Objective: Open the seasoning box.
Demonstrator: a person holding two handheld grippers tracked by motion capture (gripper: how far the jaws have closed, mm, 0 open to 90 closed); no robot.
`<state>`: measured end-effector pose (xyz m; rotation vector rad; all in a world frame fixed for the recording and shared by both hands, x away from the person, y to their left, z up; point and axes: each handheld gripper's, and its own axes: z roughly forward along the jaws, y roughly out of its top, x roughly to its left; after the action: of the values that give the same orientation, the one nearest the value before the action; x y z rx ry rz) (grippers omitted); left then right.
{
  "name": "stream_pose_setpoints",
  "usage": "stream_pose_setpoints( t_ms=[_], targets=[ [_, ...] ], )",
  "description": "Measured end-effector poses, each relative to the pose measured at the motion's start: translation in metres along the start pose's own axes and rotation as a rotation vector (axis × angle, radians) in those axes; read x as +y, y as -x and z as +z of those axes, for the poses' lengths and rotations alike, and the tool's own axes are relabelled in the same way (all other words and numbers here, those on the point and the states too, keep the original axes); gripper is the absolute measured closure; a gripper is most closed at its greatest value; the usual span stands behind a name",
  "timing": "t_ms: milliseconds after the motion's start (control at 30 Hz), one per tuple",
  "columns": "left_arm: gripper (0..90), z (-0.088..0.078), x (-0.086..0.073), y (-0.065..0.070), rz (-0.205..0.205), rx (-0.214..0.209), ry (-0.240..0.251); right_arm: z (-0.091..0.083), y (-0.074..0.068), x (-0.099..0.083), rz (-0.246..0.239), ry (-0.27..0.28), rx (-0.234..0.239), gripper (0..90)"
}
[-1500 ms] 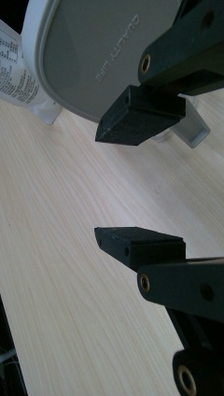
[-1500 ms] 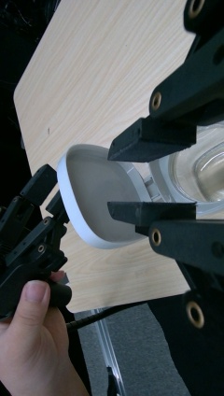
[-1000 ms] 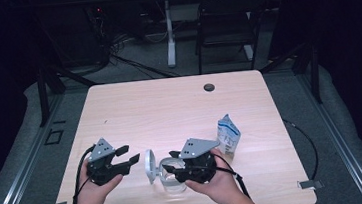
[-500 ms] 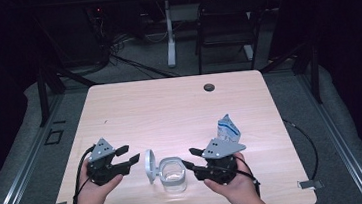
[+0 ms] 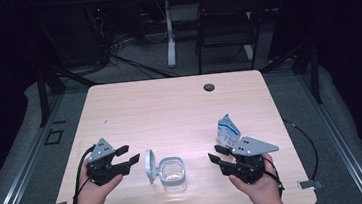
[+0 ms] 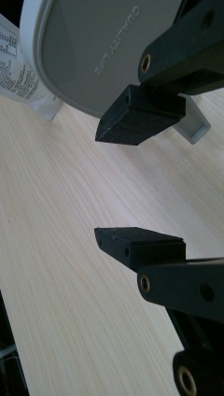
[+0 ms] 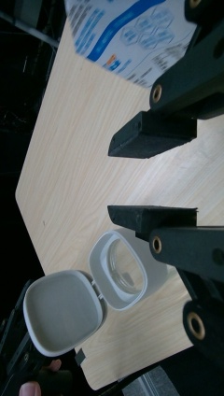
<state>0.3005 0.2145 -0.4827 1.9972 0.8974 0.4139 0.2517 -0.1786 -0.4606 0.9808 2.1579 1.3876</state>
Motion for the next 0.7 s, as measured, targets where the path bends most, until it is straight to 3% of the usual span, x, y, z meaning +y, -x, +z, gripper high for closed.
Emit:
stream_pose_setpoints(
  t_ms=[400,700],
  targets=[
    [47.7,0.000,-0.001,-0.001,-0.001,0.000,-0.002,-0.014,0.012,-0.010,0.018,-0.001,-0.069,68.6],
    [47.9,0.001,-0.001,-0.001,0.002,-0.003,-0.008,-0.021,0.020,-0.005,0.031,0.015,-0.104,69.6]
  ],
)
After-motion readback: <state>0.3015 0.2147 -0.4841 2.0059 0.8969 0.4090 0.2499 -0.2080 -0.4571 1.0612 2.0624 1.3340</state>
